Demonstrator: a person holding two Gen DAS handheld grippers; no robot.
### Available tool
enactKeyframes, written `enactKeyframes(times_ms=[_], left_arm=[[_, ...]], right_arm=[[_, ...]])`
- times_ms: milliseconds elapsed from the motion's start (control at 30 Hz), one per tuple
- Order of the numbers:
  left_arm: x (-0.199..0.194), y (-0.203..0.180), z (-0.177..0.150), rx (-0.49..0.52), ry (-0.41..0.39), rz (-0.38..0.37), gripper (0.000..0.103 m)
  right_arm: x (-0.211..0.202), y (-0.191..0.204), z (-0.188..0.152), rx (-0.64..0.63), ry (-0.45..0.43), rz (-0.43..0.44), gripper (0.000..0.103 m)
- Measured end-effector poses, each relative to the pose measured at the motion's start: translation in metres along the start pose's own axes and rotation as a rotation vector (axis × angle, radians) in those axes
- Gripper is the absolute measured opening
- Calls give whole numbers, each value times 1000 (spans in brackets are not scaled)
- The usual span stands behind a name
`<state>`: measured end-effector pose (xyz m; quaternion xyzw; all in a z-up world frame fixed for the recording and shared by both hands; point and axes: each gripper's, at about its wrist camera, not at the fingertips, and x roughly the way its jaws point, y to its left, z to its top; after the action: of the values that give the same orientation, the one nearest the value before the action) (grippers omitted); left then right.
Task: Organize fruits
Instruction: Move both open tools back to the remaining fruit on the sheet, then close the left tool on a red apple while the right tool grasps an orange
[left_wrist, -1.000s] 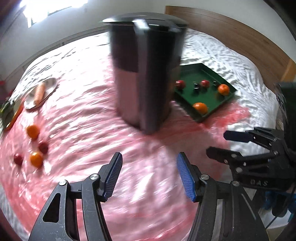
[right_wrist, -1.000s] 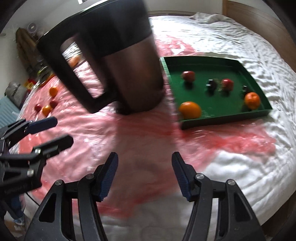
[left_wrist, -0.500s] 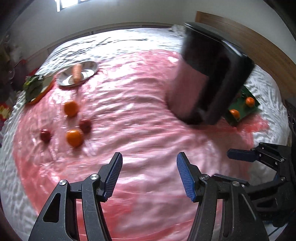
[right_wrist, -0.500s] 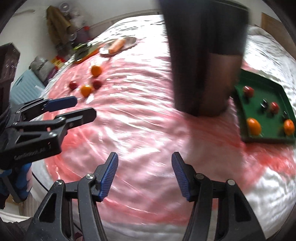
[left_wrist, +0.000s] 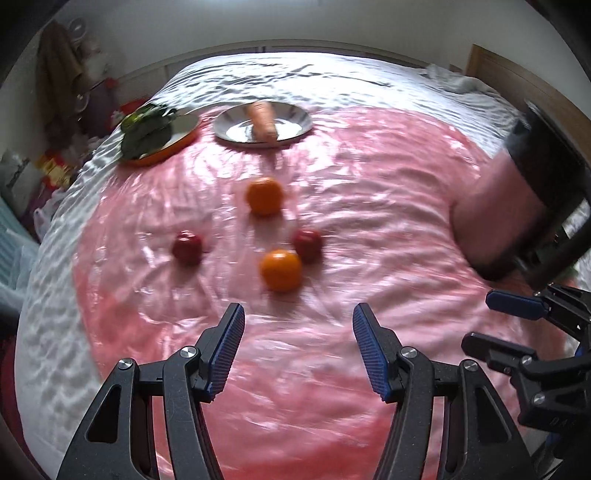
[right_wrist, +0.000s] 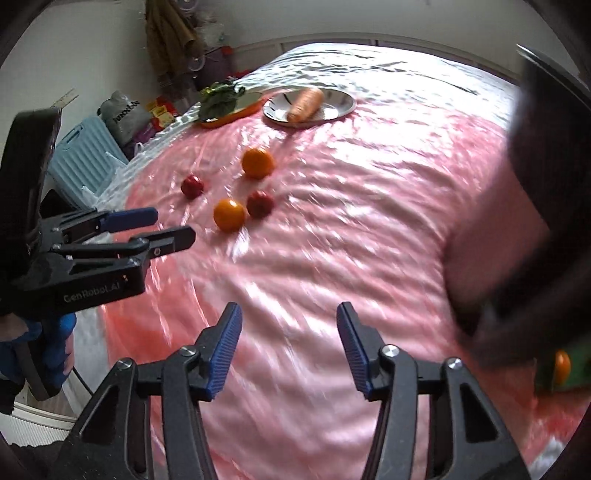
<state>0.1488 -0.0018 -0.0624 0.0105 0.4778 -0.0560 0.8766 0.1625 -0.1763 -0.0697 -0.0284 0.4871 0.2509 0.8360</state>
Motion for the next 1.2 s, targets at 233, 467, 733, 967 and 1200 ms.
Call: enactKeyframes(times_ms=[233,467,733,967,1200], left_arm=[[15,37,7,-61,2,32,55],[29,84,23,-107,-6,52,55],[64,120,35,-152,20,16,55],[84,119,39,-131,33,2,55],[97,117,46,-107,38,30,47]], right_arm=[[32,13,30,26,-10,74,93],[72,32,51,111,-15,170,93],[122,48,65,169,27,193,93],[141,49,72,206,40,181,93],[154,48,76,216,60,161,85]])
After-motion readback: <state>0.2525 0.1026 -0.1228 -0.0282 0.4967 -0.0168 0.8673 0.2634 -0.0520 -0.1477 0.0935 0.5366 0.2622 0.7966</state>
